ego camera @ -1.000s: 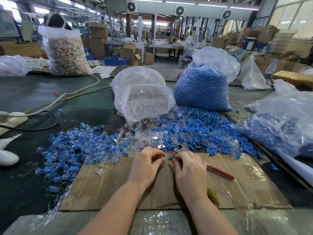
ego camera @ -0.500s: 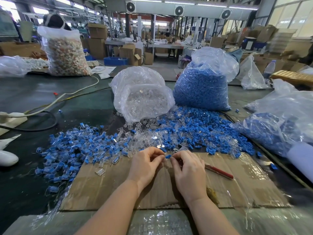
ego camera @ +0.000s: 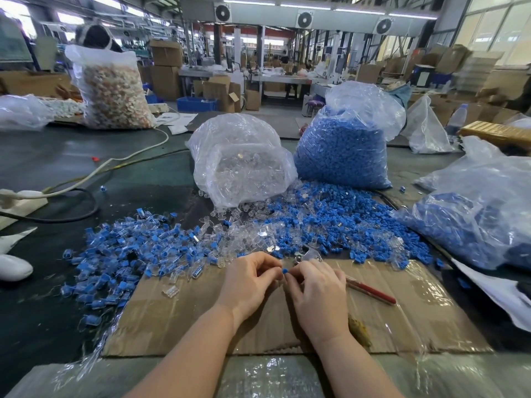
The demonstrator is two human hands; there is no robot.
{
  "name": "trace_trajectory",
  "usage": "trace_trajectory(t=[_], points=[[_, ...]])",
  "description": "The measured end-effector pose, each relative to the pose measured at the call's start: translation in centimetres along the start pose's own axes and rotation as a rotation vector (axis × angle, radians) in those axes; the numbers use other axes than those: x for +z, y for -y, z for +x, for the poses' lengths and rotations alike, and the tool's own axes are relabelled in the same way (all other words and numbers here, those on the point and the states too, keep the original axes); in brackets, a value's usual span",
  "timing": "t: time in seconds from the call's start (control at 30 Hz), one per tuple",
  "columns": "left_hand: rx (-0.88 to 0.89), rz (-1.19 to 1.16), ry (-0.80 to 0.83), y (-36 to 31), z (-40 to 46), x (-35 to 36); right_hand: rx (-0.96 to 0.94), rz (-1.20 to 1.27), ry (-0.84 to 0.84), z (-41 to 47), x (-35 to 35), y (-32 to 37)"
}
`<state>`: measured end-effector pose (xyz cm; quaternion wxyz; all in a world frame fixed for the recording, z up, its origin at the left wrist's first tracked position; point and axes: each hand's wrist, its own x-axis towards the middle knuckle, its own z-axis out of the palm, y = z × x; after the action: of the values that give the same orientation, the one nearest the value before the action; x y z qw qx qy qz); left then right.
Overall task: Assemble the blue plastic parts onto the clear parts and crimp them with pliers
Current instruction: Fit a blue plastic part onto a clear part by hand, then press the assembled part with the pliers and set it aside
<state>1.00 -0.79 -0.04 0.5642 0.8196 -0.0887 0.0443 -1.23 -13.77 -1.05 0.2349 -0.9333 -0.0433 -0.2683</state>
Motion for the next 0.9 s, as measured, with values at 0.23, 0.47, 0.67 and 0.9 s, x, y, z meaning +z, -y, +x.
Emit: trace_trajectory(t=[0.23,0.47,0.67,0.9], points=[[0.033,0.064,-0.015,0.1,0.2,0.1,-0.044,0.062,-0.02,0.1,-0.3,0.0],[0.052,0.096,-0.016,0.0,0.1,0.1,-0.068,0.078,0.043,0.2,-0.6,0.0],[0.04,0.091,-0.016,-0.1,0.2,0.1,-0.073,0.074,0.036,0.2,-0.6,0.0],[-0.008,0.054,-0.033,0.0,0.4,0.1,0.135,-0.233,0.116,0.5,-2.0,-0.1]])
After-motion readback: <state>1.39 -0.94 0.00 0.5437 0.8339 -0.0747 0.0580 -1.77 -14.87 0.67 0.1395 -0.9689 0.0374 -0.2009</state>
